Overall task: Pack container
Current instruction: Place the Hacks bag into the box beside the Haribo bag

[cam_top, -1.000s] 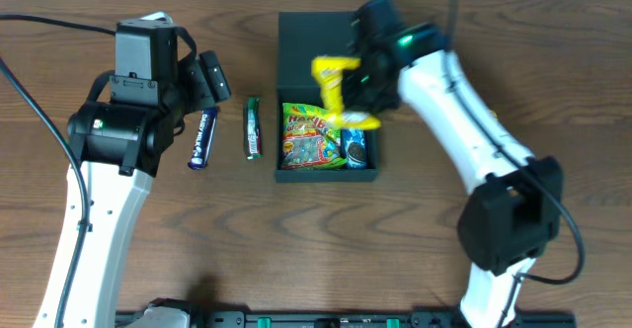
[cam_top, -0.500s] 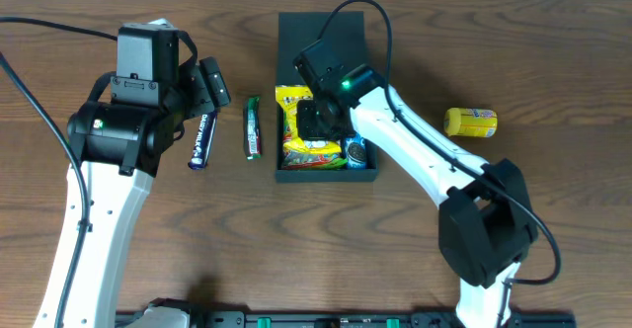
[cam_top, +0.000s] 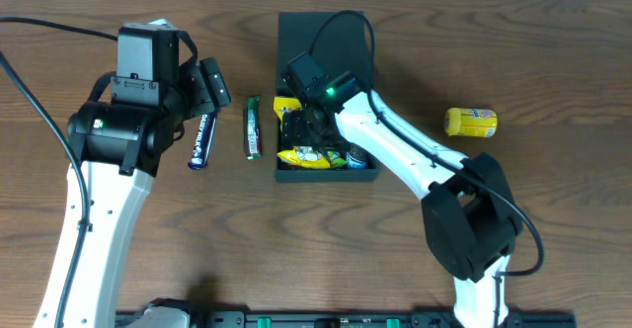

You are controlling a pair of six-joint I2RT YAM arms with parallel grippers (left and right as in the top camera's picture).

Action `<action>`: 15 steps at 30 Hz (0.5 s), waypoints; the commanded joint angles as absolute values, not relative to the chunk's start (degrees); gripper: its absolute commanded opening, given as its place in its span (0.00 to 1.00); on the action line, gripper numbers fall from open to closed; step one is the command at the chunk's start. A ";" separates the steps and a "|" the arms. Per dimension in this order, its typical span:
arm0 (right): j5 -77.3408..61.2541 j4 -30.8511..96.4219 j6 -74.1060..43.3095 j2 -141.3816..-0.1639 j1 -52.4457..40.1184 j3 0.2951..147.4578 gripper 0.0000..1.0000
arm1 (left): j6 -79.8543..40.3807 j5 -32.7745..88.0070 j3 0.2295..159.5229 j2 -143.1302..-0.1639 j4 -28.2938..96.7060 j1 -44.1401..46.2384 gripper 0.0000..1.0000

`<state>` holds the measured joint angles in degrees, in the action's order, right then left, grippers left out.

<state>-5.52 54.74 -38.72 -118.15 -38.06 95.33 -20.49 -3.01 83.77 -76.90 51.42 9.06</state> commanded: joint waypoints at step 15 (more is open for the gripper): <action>-1.61 59.48 -27.14 -119.09 -36.86 107.13 0.02 | -19.27 -3.31 83.64 -76.38 52.01 8.88 0.95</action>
<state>-4.14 60.31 -29.04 -118.45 -36.97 110.10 -20.49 -3.01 83.77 -76.90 51.83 9.04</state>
